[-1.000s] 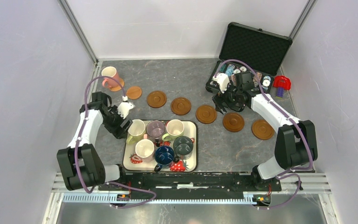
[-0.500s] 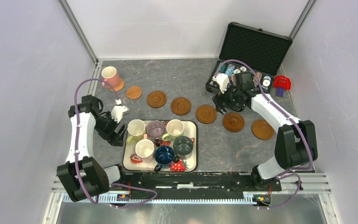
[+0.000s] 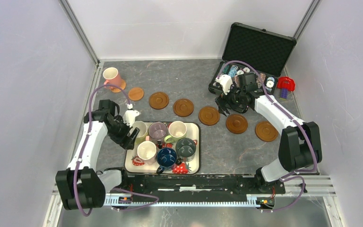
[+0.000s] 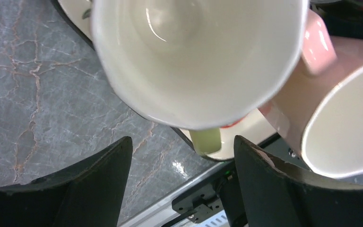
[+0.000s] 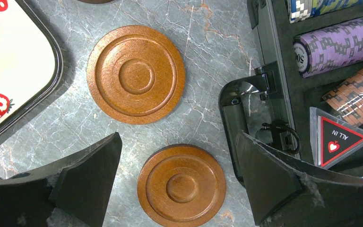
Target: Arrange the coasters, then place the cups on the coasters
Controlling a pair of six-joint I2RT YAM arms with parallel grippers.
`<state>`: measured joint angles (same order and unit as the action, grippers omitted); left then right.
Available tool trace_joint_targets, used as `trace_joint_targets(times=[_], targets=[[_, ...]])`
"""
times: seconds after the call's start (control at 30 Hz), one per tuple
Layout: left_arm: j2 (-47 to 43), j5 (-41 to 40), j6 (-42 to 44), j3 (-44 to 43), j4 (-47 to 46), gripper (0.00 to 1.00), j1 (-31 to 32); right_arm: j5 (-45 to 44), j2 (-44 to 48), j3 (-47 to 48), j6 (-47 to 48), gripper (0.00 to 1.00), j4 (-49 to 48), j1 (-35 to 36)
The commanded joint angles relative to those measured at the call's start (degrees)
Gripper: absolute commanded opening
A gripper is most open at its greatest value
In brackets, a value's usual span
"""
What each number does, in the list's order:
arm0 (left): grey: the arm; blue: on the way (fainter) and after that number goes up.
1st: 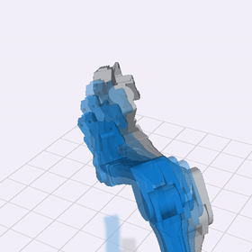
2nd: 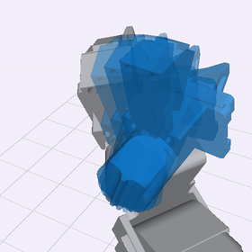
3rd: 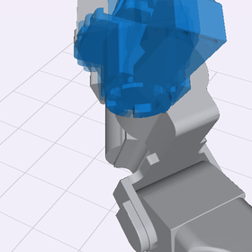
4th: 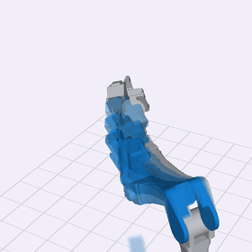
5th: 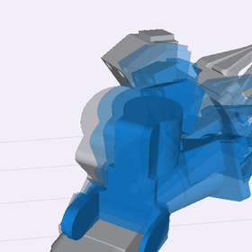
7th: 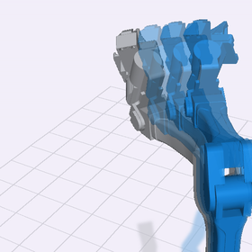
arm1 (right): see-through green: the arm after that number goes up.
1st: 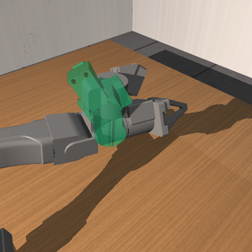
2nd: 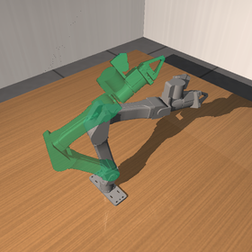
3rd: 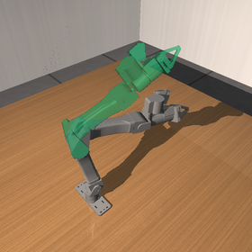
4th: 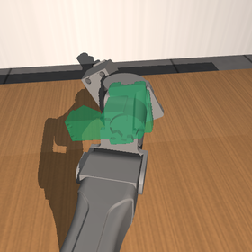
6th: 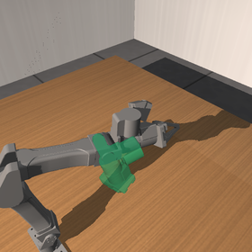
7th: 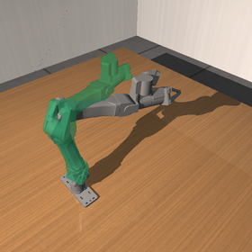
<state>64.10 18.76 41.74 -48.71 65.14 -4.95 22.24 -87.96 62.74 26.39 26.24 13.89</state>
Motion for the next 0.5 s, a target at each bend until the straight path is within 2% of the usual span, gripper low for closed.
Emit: trace_joint_targets(times=[0.0, 0.17, 0.3, 0.47], targets=[[-0.2, -4.1, -9.3, 1.2, -9.4, 0.81, 0.7, 0.6, 1.3, -0.3, -0.3, 0.98, -1.0, 0.2], [0.2, -6.3, -10.6, 2.4, -13.9, 0.67, 0.8, 0.6, 1.3, -0.4, -0.2, 0.98, -1.0, 0.3], [0.7, -1.6, -7.9, 3.2, -12.7, 0.6, 0.7, 0.5, 1.4, -0.5, 0.0, 0.98, -1.1, 0.2], [0.0, 3.5, -3.9, 5.0, -13.5, 0.6, 0.8, 0.3, 1.5, -0.7, 0.0, 0.98, -1.2, 0.3]])
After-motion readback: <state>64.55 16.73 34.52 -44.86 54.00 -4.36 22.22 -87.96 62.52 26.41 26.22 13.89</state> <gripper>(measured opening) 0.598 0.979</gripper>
